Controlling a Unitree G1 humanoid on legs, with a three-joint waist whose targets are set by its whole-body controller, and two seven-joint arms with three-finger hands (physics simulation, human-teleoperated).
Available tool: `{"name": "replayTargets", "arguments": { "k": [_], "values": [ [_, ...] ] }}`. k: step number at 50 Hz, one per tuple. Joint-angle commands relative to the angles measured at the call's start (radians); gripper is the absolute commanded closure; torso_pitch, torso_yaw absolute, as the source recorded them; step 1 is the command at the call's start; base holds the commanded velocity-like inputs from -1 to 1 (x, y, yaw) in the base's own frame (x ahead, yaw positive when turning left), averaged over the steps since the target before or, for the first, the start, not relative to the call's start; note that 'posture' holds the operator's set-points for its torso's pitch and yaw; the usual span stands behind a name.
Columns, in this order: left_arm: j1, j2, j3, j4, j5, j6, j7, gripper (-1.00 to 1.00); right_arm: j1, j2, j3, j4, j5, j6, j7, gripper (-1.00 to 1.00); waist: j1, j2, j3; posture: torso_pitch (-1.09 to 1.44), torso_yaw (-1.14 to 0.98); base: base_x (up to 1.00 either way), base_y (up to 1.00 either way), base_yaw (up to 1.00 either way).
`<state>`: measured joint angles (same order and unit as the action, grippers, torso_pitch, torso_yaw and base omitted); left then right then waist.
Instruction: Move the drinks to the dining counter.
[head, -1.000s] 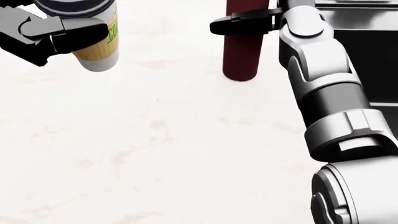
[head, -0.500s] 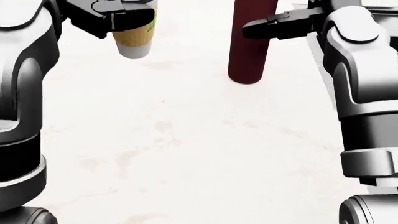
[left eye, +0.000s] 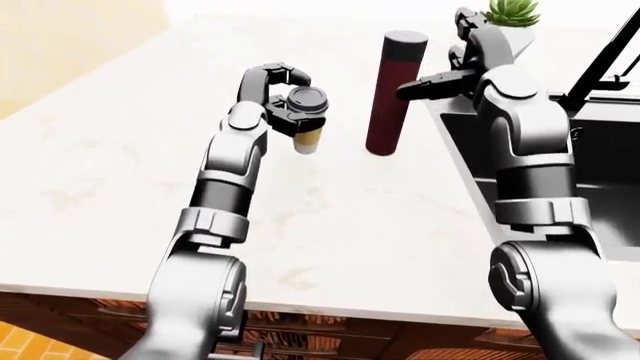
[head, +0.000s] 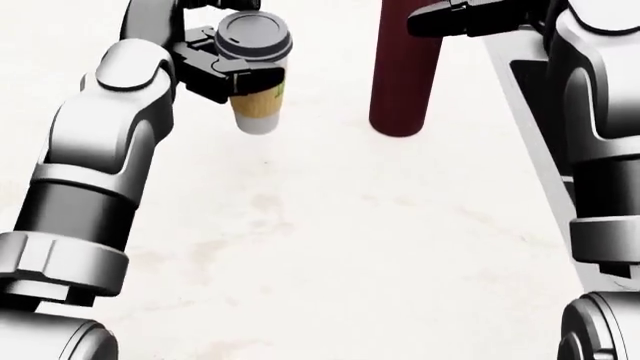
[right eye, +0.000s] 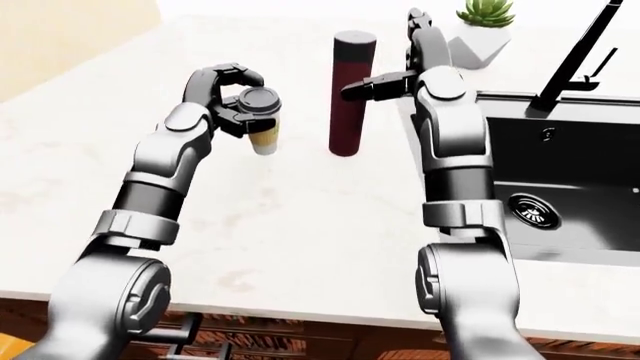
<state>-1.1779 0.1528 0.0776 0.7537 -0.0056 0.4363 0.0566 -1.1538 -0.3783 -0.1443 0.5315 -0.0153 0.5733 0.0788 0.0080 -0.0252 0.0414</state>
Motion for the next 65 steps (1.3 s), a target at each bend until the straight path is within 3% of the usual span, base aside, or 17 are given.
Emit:
{"name": "replayTargets", "arguments": {
  "k": [1,11,25,32,43,56,63,65],
  "values": [
    [-0.047,0.007,0.004,-0.028,-0.003,-0.058,0.004,1.00,-0.040,-0.015,-0.008,-0.046,0.001,-0.024,-0.004,-1.00,0.000,-0.002,-0.037,0.00,0.00,0.00,0.00,0.00],
    [-0.051,0.002,-0.001,0.066,-0.001,-0.108,0.009,1.00,-0.041,-0.010,-0.006,-0.003,0.001,-0.059,-0.010,-1.00,-0.002,-0.001,-0.039,0.00,0.00,0.00,0.00,0.00],
    [-0.038,-0.005,-0.005,0.114,0.025,-0.153,0.012,0.45,-0.034,-0.009,-0.005,0.003,-0.001,-0.069,-0.009,-1.00,-0.002,-0.001,-0.041,0.00,0.00,0.00,0.00,0.00],
    [-0.038,-0.005,-0.005,0.113,0.027,-0.154,0.008,0.35,-0.032,-0.010,-0.006,0.001,0.000,-0.068,-0.008,-1.00,-0.002,0.000,-0.042,0.00,0.00,0.00,0.00,0.00],
    [-0.035,-0.009,-0.005,0.110,0.029,-0.157,0.001,-0.07,-0.025,-0.012,-0.006,0.003,-0.001,-0.071,-0.008,-1.00,-0.002,-0.001,-0.042,0.00,0.00,0.00,0.00,0.00],
    [-0.030,-0.012,-0.007,0.084,0.026,-0.138,-0.008,-0.12,-0.027,-0.014,-0.007,0.012,0.000,-0.079,-0.007,-1.00,-0.002,0.000,-0.043,0.00,0.00,0.00,0.00,0.00],
    [-0.029,-0.010,-0.008,0.060,0.026,-0.118,-0.012,-0.25,-0.030,-0.014,-0.007,0.014,0.001,-0.079,-0.007,-1.00,-0.002,0.000,-0.044,0.00,0.00,0.00,0.00,0.00],
    [-0.025,-0.010,-0.010,0.050,0.028,-0.113,-0.014,-0.41,-0.028,-0.014,-0.007,0.011,0.001,-0.076,-0.007,-1.00,-0.002,0.000,-0.044,0.00,0.00,0.00,0.00,0.00]
  ]
}}
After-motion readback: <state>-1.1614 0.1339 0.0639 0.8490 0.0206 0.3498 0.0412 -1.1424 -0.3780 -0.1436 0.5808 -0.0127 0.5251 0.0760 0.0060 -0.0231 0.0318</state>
